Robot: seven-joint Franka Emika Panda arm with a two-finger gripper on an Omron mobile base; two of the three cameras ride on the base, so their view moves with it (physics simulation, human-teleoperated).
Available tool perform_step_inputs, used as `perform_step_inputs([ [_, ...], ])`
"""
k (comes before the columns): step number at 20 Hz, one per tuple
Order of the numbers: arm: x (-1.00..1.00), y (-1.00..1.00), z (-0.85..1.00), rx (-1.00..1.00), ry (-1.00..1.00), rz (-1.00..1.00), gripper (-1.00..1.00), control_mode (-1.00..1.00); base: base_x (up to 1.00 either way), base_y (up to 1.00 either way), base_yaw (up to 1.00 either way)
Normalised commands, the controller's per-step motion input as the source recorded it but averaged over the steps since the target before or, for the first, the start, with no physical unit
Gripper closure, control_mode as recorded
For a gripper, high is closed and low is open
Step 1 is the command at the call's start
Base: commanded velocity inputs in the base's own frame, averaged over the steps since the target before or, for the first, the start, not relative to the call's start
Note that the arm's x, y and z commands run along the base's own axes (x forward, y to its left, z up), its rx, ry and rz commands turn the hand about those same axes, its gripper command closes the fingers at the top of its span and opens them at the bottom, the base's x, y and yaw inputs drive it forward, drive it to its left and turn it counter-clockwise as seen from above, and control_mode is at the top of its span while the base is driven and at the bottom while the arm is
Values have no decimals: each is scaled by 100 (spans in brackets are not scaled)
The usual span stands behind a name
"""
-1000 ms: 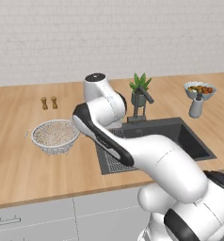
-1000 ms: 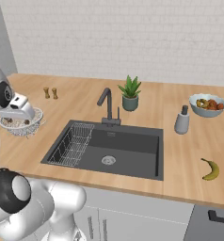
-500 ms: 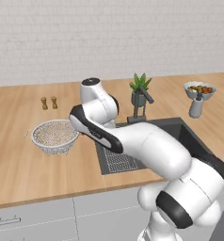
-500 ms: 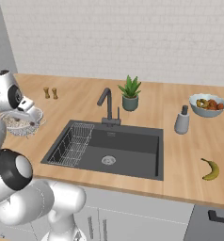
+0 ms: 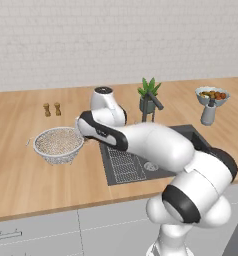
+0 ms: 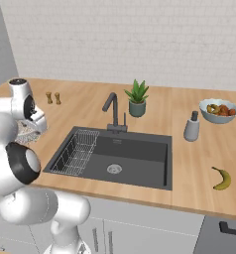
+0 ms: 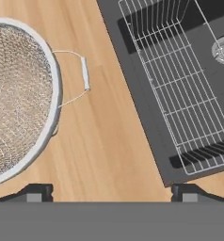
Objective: Put the colander in the sink, put the banana in the colander, and turn on the sink faucet and pour water over the colander.
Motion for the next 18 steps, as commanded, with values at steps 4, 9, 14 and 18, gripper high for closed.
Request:
perform_step_inputs([
  [4, 21, 34, -15, 5, 0, -6, -100, -100, 0, 0, 0],
  [9, 25, 38, -17, 0, 0, -7, -100, -100, 0, 0, 0],
  [14, 27, 39, -27, 0, 0, -7, -100, -100, 0, 0, 0],
  [18, 30, 31, -29, 0, 0, -7, -100, -100, 0, 0, 0],
])
